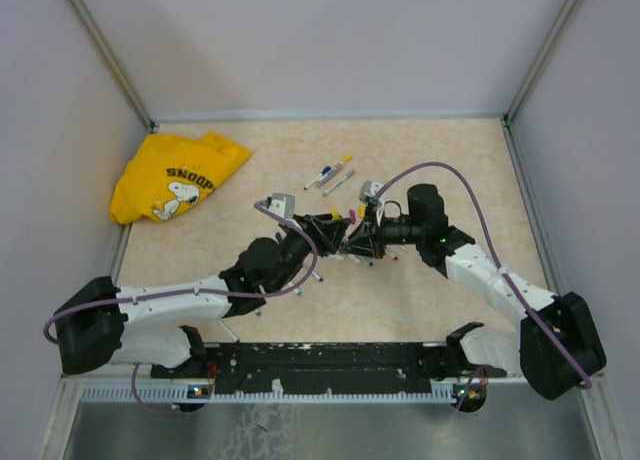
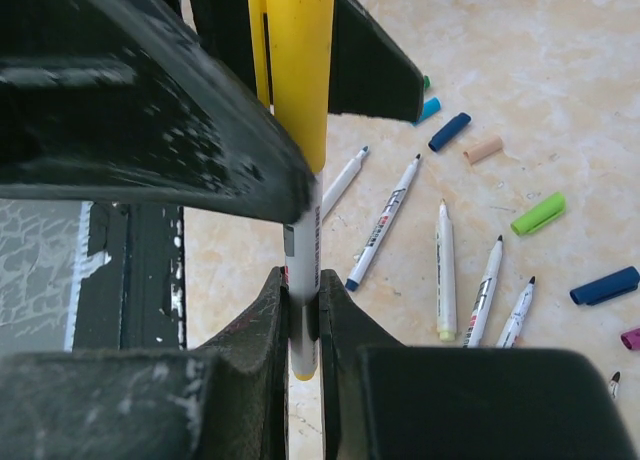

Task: Open the pen caps
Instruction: Open the pen cap from the pen, then place the pen at the center of the board.

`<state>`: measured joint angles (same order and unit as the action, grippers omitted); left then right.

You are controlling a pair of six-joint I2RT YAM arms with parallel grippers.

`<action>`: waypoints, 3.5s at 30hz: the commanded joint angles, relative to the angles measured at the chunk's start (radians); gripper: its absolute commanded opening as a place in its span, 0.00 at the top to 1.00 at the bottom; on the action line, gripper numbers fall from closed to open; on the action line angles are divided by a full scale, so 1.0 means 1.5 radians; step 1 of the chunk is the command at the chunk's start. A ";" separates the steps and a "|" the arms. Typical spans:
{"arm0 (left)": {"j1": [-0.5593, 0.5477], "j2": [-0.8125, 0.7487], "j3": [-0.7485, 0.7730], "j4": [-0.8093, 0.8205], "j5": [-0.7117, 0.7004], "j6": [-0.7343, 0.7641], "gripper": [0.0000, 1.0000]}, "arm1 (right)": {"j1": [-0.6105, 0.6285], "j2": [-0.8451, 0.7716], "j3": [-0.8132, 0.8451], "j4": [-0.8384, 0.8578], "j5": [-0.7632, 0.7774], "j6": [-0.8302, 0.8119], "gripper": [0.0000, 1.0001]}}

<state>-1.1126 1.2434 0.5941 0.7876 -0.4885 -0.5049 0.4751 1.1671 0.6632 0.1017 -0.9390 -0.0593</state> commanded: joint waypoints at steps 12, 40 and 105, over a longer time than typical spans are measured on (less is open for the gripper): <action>0.011 0.007 0.052 -0.078 -0.017 0.008 0.73 | 0.004 -0.008 0.039 -0.005 0.008 -0.039 1.00; 0.162 -0.127 -0.022 0.073 -0.060 0.084 1.00 | 0.041 0.030 0.080 -0.101 0.029 -0.112 1.00; 0.176 -0.129 -0.170 0.006 0.164 0.129 1.00 | -0.127 0.180 0.239 -0.364 0.491 -0.242 1.00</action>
<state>-0.7815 1.0744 0.3393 0.8032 -0.1944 -0.4099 0.3035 1.3979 0.9707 -0.4225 -0.3248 -0.4053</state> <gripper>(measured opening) 0.052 0.080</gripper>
